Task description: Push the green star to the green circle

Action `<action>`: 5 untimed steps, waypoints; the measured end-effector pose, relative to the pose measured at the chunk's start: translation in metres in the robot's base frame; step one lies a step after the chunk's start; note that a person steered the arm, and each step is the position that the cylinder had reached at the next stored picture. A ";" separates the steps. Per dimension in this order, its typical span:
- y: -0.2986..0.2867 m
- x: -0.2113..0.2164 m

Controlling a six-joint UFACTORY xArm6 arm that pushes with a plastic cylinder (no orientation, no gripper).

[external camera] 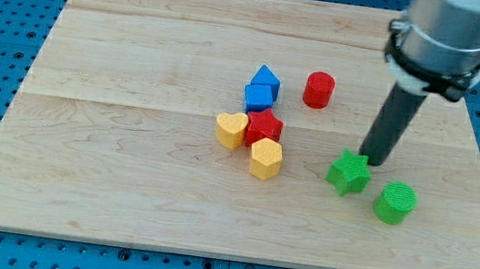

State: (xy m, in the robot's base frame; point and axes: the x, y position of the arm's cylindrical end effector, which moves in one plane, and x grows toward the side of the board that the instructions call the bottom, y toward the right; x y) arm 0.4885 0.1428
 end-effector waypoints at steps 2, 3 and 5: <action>-0.062 0.000; -0.105 0.001; -0.071 0.042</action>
State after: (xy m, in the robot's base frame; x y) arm 0.5301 0.0722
